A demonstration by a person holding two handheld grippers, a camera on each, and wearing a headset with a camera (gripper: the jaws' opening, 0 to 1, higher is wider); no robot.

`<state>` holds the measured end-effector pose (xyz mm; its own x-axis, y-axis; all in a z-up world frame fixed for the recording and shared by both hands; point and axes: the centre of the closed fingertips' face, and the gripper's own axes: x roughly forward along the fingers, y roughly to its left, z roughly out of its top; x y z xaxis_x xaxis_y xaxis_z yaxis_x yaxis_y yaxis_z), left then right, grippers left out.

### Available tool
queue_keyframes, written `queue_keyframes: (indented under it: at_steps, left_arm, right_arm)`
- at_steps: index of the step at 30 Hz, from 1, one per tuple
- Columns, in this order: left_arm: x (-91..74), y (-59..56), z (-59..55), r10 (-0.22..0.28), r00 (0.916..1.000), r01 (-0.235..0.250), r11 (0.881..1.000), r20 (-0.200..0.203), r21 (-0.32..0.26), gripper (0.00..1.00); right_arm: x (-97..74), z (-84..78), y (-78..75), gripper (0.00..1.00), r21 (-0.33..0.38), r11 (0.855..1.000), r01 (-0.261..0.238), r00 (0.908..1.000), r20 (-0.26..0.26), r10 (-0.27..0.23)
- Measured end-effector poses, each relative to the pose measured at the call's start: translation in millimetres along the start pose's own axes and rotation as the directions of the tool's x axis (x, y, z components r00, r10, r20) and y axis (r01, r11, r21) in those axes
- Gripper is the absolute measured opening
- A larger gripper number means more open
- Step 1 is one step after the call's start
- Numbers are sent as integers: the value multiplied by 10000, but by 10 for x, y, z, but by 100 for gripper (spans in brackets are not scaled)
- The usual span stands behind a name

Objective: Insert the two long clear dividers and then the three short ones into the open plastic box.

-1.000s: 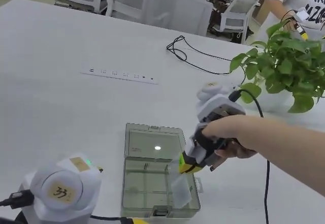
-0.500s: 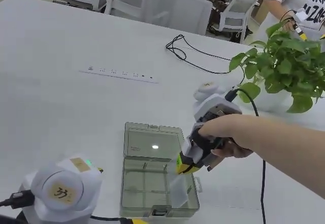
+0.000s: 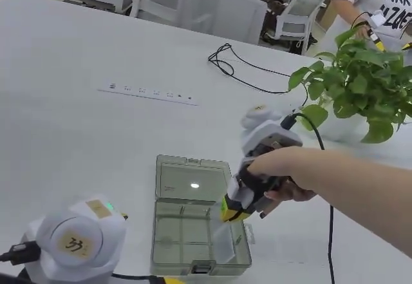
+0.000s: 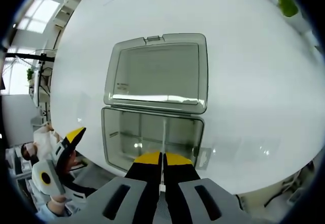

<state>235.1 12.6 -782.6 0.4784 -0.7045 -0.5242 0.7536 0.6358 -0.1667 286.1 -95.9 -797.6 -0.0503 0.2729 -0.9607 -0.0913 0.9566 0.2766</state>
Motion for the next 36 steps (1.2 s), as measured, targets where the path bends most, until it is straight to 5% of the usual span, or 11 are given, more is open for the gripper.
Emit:
queue_keyframes:
  at_steps: [36]
  left_arm:
    - [0, 18, -40, 10, 9999, -10, 10000, -101, -25, 90]
  right_arm:
    - [226, 25, 24, 3, -1287, 9870, 961, 9947, 500, -903]
